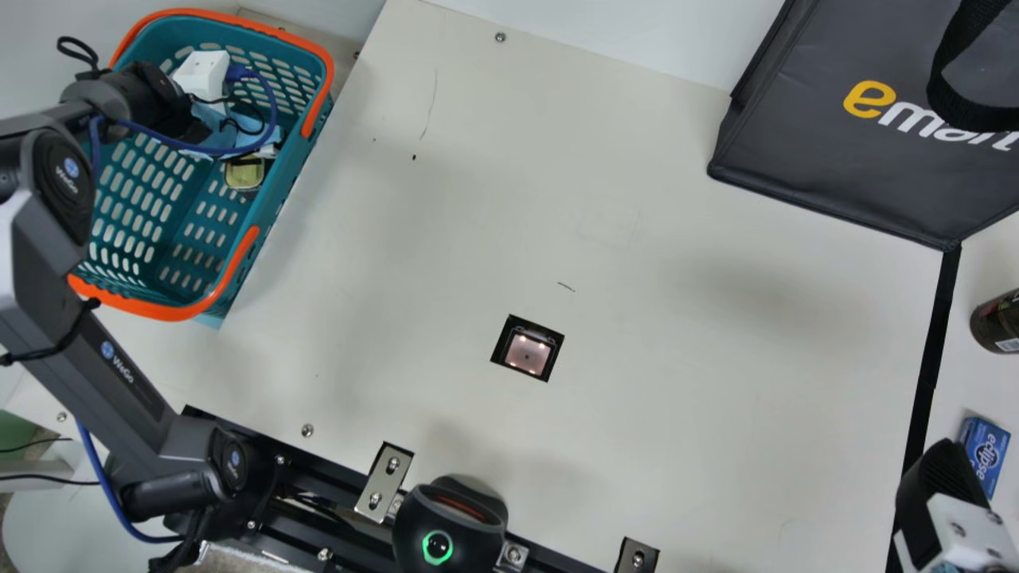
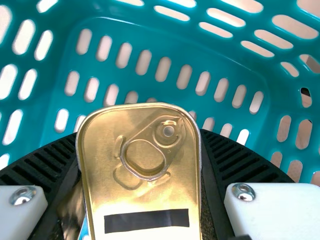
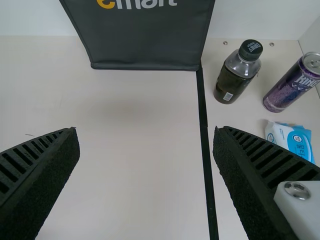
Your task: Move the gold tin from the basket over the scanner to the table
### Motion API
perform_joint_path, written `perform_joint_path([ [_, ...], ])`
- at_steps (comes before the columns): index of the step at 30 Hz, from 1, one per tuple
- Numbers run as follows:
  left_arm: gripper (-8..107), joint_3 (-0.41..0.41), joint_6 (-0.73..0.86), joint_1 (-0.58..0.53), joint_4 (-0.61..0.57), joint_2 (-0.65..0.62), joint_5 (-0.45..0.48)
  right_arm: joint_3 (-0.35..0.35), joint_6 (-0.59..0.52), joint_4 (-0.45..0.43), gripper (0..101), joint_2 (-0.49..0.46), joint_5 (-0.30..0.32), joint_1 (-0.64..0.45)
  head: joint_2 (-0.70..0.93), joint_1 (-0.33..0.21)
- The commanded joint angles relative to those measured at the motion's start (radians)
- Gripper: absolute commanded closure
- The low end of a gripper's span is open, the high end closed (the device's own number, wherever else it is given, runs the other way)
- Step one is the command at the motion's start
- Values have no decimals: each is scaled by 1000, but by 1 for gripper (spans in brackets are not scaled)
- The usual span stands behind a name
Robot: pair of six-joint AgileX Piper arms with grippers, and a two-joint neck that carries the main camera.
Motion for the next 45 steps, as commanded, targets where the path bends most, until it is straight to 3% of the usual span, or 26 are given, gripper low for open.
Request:
perform_joint_path([
  [1, 107, 2, -60, 1, 20, -13, 9, 0, 0, 0, 6, 0, 0, 0, 2, -29],
  [17, 107, 60, -320, 1, 137, -276, 102, 0, 0, 0, 6, 0, 0, 0, 2, -29],
  [30, 107, 20, -421, -60, 213, -525, 264, 0, 0, 0, 6, 0, 0, 0, 2, -29],
  [37, 107, -21, -488, -181, 263, -617, 374, 0, 0, 0, 6, 0, 0, 0, 2, -29],
  [45, 107, -13, -649, -451, 370, -670, 453, 0, 0, 0, 6, 0, 0, 0, 2, -29],
])
